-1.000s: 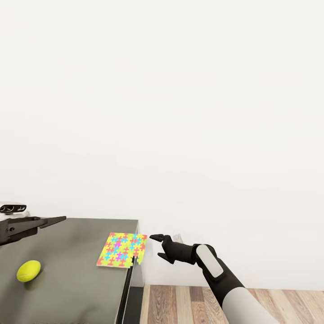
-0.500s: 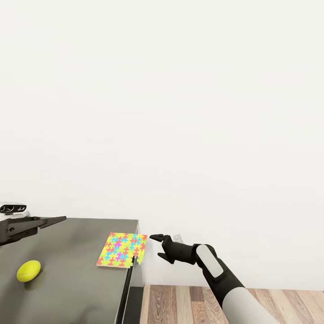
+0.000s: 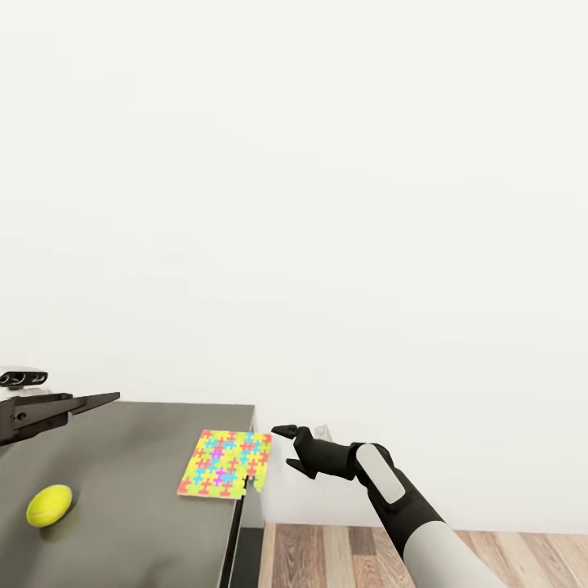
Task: Put all the toys in the child's room - the three board games (two on the bed and one on the table), the two jigsaw puzzles on the table, and the tennis ball on the table - inside the toy box on the table in the child's room.
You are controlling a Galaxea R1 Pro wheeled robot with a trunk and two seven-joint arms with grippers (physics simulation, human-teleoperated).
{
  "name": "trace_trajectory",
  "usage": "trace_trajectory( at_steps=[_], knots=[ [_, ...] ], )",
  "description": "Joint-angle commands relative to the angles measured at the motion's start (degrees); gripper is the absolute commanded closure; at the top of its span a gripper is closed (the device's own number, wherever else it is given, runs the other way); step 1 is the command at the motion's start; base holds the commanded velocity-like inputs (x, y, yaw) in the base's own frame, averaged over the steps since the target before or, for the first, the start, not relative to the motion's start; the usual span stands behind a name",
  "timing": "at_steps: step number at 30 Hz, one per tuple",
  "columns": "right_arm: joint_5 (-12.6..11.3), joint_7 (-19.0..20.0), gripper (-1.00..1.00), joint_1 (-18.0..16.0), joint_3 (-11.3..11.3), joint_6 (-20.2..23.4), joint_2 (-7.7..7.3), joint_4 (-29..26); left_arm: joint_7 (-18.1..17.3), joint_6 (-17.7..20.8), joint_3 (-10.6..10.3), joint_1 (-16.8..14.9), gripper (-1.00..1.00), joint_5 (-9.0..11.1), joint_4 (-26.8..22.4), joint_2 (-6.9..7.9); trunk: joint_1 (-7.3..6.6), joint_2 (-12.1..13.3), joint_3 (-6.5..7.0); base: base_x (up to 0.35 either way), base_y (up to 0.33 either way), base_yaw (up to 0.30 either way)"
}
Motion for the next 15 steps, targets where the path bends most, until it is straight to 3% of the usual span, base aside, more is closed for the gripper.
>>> trace_trajectory(
  at_steps=[1, 15],
  knots=[
    [0.34, 0.33, -1.00, -0.04, -0.02, 0.13, 0.00, 0.01, -0.22, 0.61, -0.02, -0.03, -1.00, -0.02, 0.00, 0.02, 0.00, -0.03, -0.06, 0.023, 0.015, 0.000],
    [0.35, 0.05, -1.00, -0.04, -0.03, 0.13, 0.08, 0.47, -0.22, 0.61, -0.03, -0.03, -1.00, -0.05, 0.00, 0.00, 0.00, -0.03, -0.06, 0.005, 0.003, 0.000]
  ],
)
